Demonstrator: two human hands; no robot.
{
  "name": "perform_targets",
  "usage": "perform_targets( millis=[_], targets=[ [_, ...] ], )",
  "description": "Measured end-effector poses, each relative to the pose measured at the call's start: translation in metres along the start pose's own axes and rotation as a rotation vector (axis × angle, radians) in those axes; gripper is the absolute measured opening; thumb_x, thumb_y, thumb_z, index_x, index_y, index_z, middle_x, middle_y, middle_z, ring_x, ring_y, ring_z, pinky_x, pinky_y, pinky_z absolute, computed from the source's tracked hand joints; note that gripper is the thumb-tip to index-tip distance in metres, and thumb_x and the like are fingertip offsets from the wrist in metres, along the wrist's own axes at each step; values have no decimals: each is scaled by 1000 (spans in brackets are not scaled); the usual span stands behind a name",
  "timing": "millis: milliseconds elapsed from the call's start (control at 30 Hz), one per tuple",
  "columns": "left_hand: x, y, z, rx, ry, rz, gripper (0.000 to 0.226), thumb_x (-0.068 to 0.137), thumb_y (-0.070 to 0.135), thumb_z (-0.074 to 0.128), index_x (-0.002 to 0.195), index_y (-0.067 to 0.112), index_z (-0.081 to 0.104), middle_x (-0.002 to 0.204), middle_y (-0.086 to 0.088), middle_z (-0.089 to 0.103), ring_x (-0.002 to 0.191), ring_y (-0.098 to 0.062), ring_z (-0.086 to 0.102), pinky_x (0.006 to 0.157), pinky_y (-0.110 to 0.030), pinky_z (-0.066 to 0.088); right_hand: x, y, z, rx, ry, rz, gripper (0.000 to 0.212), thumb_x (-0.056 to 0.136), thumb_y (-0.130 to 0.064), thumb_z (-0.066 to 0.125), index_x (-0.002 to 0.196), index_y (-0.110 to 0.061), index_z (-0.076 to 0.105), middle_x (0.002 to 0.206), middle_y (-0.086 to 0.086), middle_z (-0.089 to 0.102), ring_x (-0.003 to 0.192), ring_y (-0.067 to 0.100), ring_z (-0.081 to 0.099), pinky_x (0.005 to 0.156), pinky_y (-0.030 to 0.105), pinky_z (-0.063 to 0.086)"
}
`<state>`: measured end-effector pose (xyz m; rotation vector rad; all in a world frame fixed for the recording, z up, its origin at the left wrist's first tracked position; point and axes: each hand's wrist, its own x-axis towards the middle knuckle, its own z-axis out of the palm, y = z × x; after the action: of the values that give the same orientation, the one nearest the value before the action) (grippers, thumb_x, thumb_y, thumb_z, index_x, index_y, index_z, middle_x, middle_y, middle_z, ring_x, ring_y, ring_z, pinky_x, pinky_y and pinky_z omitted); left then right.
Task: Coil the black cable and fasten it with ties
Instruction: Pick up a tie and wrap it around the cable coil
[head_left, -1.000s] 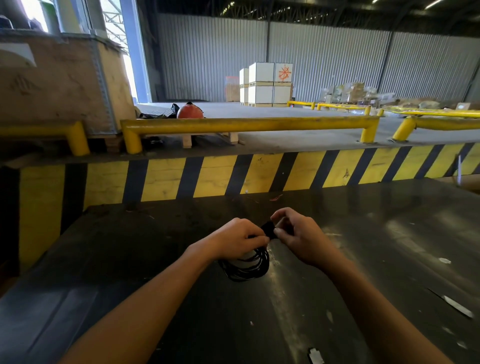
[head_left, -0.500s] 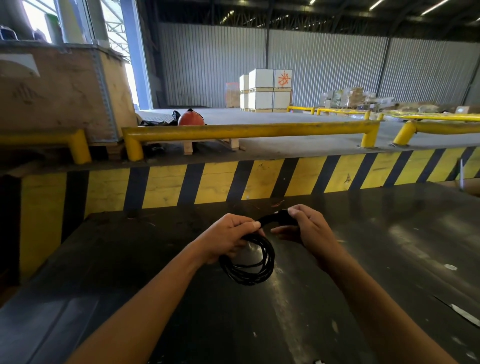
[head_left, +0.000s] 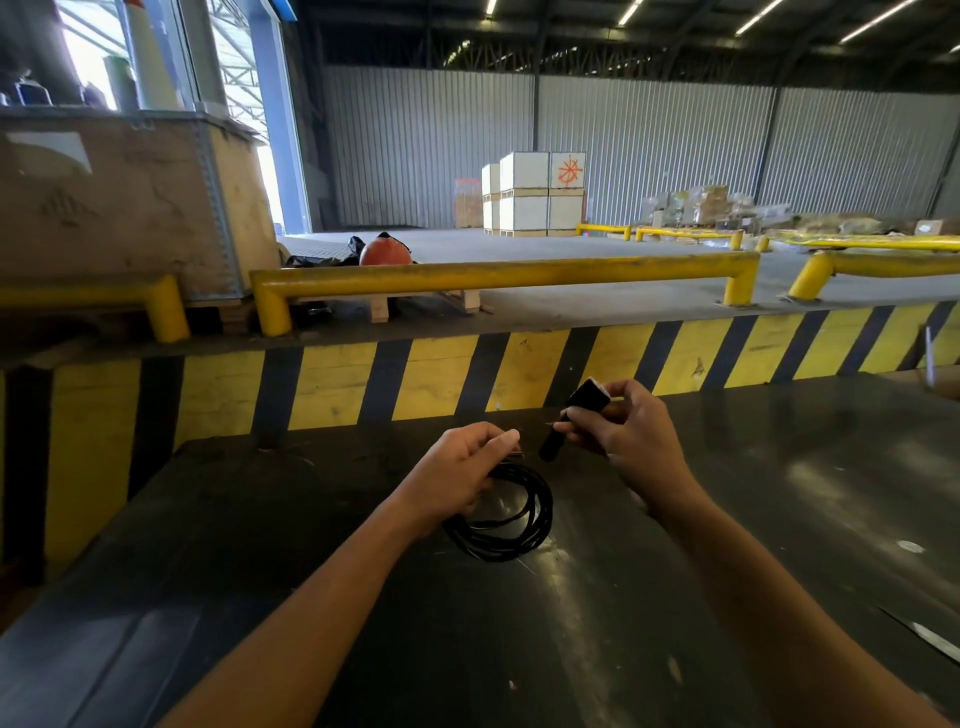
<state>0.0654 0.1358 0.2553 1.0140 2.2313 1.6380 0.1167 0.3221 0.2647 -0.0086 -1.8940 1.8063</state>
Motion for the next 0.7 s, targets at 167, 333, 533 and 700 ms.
perform_targets(
  millis=[167,333,533,700],
  targets=[
    [-2,13,7,-27,10,124,25,97,25,44,80,9,53,56,-1,43,39,-5,37,37,-16,31,3,2,7,-345,2,-126,18,83,-12,68,93,-19,55,88,7,69,71,8,69,59,18,54],
    [-1,18,10,-73,93,161,29,99,19,41,77,4,54,47,6,44,36,-3,37,37,-13,31,-1,-1,10,-360,-185,-100,14,85,-17,65,98,-12,62,87,5,71,77,12,69,70,26,55],
    [2,15,9,-33,169,141,17,98,12,41,90,6,55,54,5,49,38,-1,43,38,-11,33,-7,-6,13,-206,-453,92,26,95,-24,48,107,-6,64,97,15,72,84,19,70,76,30,55],
    [2,15,10,-51,145,68,21,98,10,39,114,12,53,60,4,49,38,-1,44,36,-13,32,-8,-10,13,-151,-479,176,24,98,-24,44,104,-10,62,91,6,68,82,14,66,73,24,51]
  ],
)
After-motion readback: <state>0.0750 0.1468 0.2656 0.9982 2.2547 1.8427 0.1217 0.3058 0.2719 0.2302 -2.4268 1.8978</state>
